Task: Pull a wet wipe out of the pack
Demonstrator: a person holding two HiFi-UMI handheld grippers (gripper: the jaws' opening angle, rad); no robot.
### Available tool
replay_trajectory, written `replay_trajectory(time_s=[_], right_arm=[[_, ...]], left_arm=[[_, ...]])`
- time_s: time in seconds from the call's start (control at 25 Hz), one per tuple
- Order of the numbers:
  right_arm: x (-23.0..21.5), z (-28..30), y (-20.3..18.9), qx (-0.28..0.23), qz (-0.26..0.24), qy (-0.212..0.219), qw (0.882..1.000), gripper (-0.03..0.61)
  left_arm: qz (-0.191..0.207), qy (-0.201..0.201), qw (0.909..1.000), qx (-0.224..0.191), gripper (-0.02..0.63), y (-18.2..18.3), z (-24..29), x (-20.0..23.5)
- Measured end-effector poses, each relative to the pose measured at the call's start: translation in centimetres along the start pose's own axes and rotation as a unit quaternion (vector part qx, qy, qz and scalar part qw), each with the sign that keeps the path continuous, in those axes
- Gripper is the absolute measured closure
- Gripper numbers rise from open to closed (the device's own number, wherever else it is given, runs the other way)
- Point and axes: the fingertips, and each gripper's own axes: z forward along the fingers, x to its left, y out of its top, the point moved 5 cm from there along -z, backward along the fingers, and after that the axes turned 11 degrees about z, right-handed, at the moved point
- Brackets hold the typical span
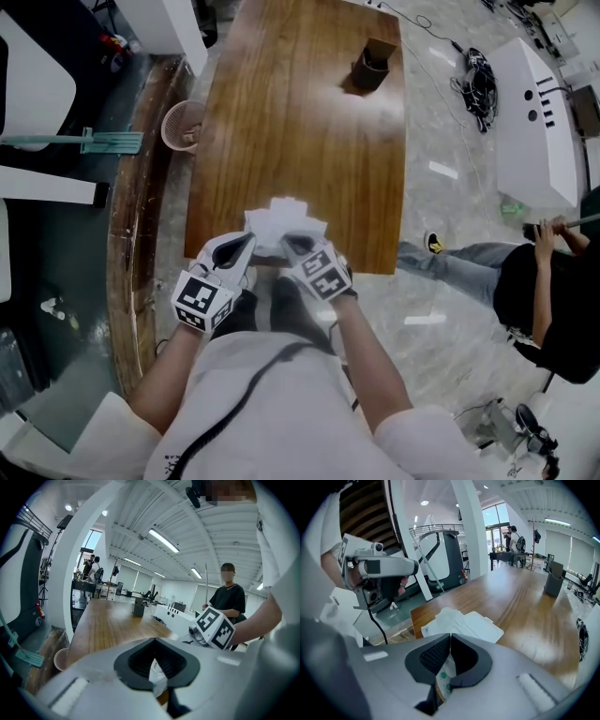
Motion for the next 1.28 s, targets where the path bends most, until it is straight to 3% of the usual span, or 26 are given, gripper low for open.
replay_trajectory(time_s=[1.28], right_arm=[[0.3,-4.1,2.2,-0.122,0.022,-0.036,0.992,0.566]], left_arm=[[0.013,-0.011,0.9997,-0.017,0.608,1.4,-0.7,0.6]])
